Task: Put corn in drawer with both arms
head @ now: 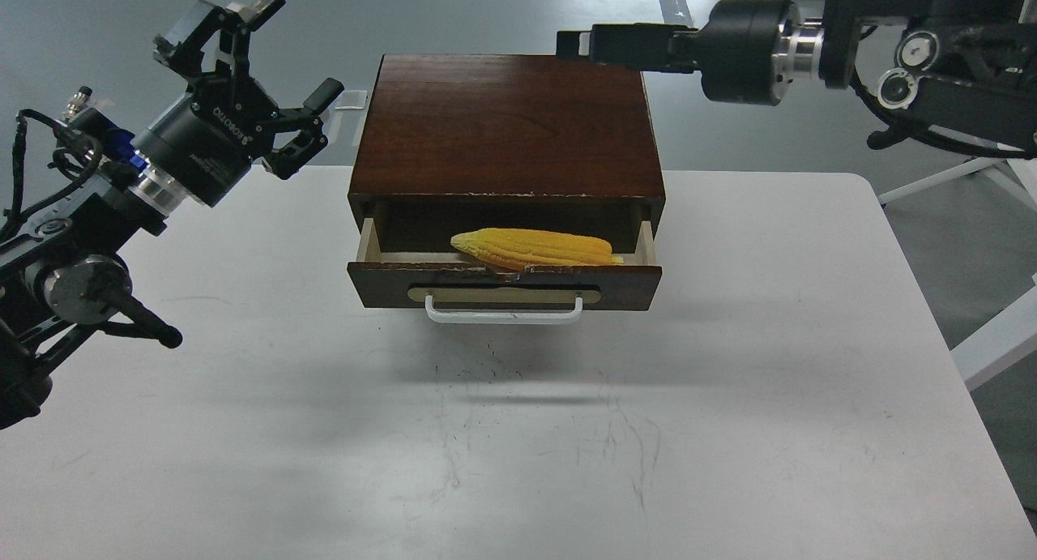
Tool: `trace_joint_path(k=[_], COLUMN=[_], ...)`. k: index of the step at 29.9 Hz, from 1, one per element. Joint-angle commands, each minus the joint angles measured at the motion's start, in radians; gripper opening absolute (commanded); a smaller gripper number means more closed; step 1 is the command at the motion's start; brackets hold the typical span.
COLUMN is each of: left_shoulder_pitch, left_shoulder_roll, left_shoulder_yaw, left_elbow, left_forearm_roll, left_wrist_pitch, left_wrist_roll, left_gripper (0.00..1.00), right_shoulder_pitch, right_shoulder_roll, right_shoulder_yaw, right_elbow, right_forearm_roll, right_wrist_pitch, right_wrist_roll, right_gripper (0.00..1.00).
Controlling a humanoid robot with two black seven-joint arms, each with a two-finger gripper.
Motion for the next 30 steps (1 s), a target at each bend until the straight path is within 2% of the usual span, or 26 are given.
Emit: trace_joint_path(k=[1,4,9,18,30], left_shoulder_pitch=[0.015,0.030,0.058,0.127,0.158], left_shoulder_roll=[-0.013,-0.019,-0.020,-0.033,-0.033], left_shoulder_yaw=[0.000,-0.001,-0.007,-0.050,-0.073], left_elbow=[0.001,0.001,0.003,0.020,0.036], left_forearm_roll=[0.006,0.010,0.011,0.016,0.016], left_wrist_pitch=[0.002,0.002,0.002,0.003,0.003], left_wrist_roll=[0.000,0.000,0.000,0.000,0.000], left_gripper=[0.99,0.99,0.99,0.99,0.99], right_shoulder_pitch=[-0.191,-0.393,-0.637,-0.947,-1.035], right_shoulder_roll=[-0.075,-0.116,-0.121,-0.066,-0.038], right_shoulder_yaw=[0.169,0.338,0.562,0.817,0.843], right_elbow=[-0.002,-0.012,-0.012,-0.028,-0.036], right_forearm_roll=[0.146,0.230,0.373,0.447,0.447], right_wrist_pitch=[-0.001,-0.008,-0.008,-0.013,-0.011], right_wrist_roll=[0.000,0.000,0.000,0.000,0.000], right_gripper=[0.98,0.98,0.98,1.00,1.00])
